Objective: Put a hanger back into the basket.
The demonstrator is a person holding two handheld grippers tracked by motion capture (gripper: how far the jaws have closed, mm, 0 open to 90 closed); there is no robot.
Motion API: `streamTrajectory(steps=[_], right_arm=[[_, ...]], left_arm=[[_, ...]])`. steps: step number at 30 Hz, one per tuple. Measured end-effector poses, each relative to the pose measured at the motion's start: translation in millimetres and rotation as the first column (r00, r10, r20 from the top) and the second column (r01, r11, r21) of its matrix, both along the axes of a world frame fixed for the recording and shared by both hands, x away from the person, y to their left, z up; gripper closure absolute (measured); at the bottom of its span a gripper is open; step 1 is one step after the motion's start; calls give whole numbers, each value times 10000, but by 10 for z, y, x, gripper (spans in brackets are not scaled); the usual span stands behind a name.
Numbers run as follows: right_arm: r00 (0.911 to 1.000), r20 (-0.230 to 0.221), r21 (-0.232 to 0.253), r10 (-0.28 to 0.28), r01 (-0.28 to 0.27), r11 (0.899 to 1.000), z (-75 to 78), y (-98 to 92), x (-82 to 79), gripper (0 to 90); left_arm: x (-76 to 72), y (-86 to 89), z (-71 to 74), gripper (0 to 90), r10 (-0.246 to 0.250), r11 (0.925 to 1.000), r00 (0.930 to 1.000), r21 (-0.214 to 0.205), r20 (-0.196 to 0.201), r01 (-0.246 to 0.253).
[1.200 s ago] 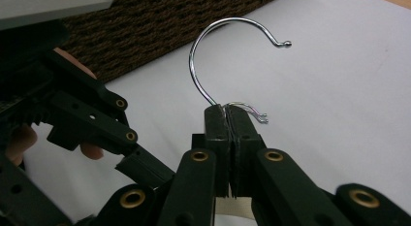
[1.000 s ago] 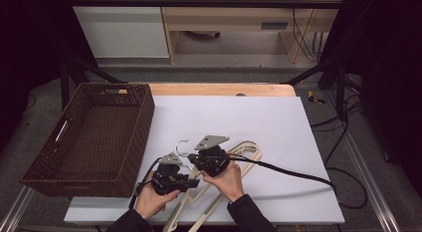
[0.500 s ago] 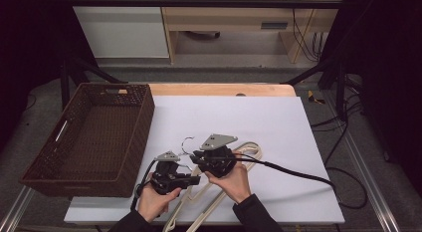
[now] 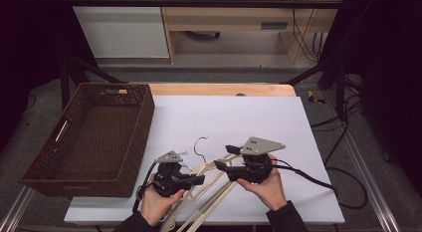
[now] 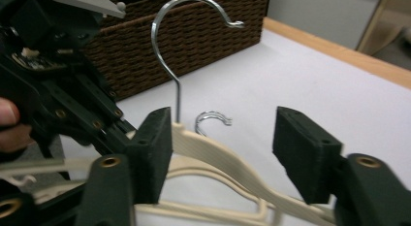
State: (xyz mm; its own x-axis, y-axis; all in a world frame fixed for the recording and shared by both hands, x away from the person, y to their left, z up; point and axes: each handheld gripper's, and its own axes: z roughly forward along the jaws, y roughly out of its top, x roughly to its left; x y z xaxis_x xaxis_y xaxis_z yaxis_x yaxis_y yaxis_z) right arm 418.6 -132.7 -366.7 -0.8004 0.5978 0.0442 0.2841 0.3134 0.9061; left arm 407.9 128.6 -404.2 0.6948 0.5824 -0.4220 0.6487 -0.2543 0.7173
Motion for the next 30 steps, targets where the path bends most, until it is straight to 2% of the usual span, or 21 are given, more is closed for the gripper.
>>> streamTrajectory(steps=[6, 8, 14, 16, 22, 27, 30], right_arm=[[9971, 421, 335, -634, 620, 9975, -45, -393, -107, 187], [9931, 495, 572, -1060, 1032, 9930, -76, -542, -113, 140], [9825, 482, 750, -1797, 1758, 9816, -138, -787, -113, 115], [9777, 336, 695, -2074, 2047, 9764, -202, -886, -113, 102], [9708, 199, 338, -2392, 2385, 9706, -302, -996, -89, 88], [9635, 73, 374, -2674, 2670, 9630, -334, -1061, -67, 70], [9628, 207, 333, -2694, 2687, 9627, -327, -1075, -69, 64]], left_arm=[[-37, -2, 122, 856, -126, 9999, 9986, 19, 510, 125], [-40, 17, 172, 856, -169, 9998, 9973, 65, 719, 165], [-48, 125, 349, 856, -196, 9995, 9898, 257, 1413, 161], [-40, 182, 422, 856, -182, 9996, 9865, 231, 1627, 146], [1, 346, 656, 856, -174, 9994, 9765, 333, 2150, 105], [70, 487, 859, 856, -143, 9997, 9686, 232, 2483, 88], [114, 567, 972, 856, -90, 9997, 9638, 231, 2666, 29]])
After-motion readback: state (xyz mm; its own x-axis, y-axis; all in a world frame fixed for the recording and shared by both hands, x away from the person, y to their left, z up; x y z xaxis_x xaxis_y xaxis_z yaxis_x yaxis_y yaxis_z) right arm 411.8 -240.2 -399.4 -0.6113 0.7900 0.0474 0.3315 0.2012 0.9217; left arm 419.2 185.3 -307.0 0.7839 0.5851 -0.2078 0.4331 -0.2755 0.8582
